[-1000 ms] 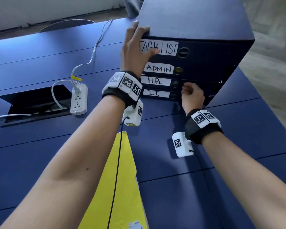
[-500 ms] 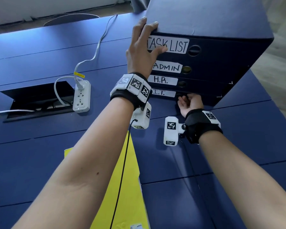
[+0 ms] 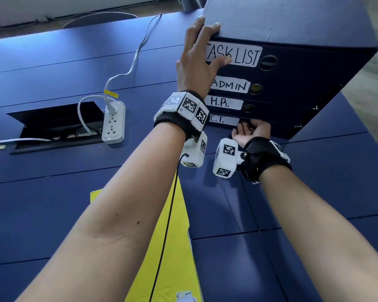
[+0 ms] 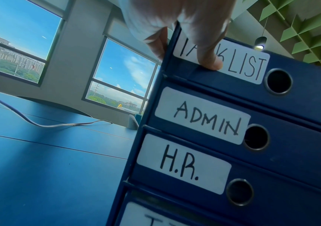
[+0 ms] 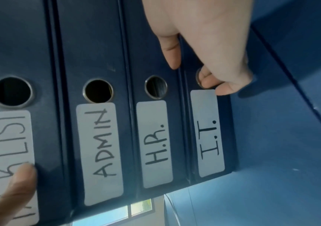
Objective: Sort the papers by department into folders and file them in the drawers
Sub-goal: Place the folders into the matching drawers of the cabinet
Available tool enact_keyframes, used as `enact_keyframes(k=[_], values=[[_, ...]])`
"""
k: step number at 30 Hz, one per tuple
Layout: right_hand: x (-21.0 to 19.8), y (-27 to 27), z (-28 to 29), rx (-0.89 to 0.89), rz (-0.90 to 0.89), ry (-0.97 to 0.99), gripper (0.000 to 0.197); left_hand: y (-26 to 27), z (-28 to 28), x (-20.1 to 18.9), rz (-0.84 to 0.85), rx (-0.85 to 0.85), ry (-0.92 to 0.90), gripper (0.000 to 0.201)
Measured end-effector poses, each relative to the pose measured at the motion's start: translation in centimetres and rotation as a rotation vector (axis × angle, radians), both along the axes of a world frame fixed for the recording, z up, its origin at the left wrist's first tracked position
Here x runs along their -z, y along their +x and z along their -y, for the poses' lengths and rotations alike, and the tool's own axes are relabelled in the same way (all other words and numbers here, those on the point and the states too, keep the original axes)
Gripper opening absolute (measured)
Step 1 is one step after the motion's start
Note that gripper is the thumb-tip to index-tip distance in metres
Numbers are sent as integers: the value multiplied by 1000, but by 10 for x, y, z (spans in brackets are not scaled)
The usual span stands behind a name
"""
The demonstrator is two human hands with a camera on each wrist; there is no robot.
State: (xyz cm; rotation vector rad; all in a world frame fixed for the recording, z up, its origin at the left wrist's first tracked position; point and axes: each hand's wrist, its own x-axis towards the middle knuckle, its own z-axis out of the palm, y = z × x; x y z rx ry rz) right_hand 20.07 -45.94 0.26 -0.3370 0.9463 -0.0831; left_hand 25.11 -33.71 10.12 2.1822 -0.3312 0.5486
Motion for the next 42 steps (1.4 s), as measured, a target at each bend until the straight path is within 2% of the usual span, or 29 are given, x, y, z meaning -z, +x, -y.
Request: enact_keyframes(k=[5,8,10,13,15,18,22,25,29,36,40,42], values=[[6,-20,-7,-15,-37,-18,23,1,-1,0,21,11,34,51],[16,-48,-18,-64,-24,-51,20,1,-2,-1,-14,12,31,51],[18,-66,-21,-97,-38,-67,8,-1,-3,-7,-53,29,49,52],[16,-91,-23,-133,-51,-89,12,-9,-8,-19,-125,55,150,57],[17,-109,-27,-159,-64,-94,13,-23,-16,-18,-168,76,144,62],[19,-134,-35,-179,-81,-91,14,-59,-29,8,-324,60,21,64],[17,-162,-41,-195,-101,-100,16,-117,-51,66,-669,-8,218,46],[19,-179,-46,-205,-116,-107,14,-157,-62,95,-812,16,250,28],[22,-199,-55,-188,-126,-116,14,-192,-68,107,-793,-7,168,28],[20,-230,-62,-194,-109,-166,15,-222,-78,105,-790,2,171,25],[23,-243,-74,-308,-127,-251,17,-240,-101,110,-715,25,69,31],[28,-249,-87,-429,-148,-322,18,-250,-123,116,-673,-113,41,41]])
